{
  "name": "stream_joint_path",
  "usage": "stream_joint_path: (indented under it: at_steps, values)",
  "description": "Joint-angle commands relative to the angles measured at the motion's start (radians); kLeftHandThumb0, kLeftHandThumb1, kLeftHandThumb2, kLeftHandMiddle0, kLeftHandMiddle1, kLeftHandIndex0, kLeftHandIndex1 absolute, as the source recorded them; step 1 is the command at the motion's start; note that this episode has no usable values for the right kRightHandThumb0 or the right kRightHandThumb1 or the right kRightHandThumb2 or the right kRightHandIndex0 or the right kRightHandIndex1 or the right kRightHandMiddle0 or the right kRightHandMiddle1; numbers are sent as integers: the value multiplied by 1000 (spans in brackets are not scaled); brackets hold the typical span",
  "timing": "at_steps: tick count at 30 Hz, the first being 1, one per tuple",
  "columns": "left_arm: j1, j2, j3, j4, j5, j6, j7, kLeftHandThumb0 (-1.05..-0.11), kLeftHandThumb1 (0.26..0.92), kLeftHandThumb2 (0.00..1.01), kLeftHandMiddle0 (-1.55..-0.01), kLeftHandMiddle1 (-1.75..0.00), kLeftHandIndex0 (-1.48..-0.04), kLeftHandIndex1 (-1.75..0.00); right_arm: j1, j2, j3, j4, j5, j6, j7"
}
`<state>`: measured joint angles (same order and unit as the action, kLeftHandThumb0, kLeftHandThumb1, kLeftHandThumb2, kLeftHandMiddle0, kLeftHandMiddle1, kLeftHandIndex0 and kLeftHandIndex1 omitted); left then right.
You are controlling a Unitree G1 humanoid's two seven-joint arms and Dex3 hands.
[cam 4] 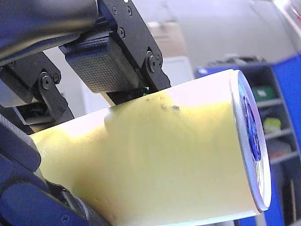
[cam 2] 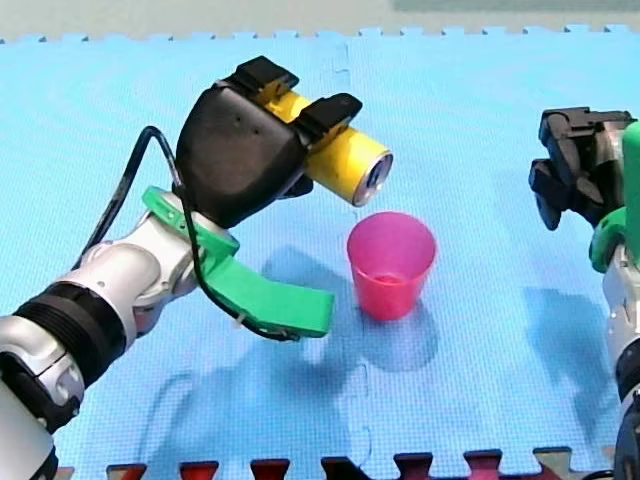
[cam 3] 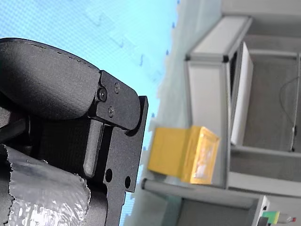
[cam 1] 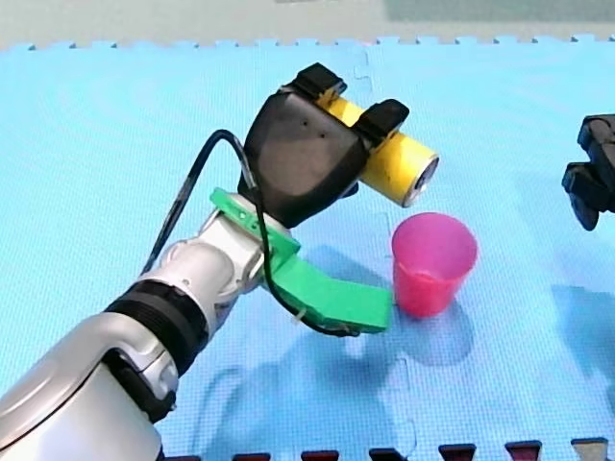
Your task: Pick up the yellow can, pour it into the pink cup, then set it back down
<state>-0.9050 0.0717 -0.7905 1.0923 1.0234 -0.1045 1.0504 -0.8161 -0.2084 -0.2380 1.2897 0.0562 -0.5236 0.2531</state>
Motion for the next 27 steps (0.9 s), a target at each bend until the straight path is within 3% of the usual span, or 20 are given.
stream_joint_path:
  at_steps: [1, 7, 16, 24, 27]
  values:
    - [2, 3, 23, 7, -23, -16, 23, -347, 813, 0, -1033, -588, -1176, -34, 2, -8, -2, 1, 0, -4, 4]
    - [19, 0, 67, 33, -80, -94, 64, -331, 814, 0, -1008, -653, -1195, -32, 3, -11, -7, 2, 4, -3, 12]
    - [65, -5, 128, 45, -145, -147, 115, -303, 829, 5, -1030, -689, -1181, -19, 6, -17, -18, 3, 12, -5, 31]
    - [93, -6, 177, 68, -196, -238, 169, -401, 832, 0, -1178, -249, -1130, -1, 9, -23, -25, 3, 16, -6, 43]
    - [110, -9, 212, 67, -238, -299, 163, -418, 810, 0, -1198, -183, -1133, -3, 9, -24, -26, 3, 17, -4, 46]
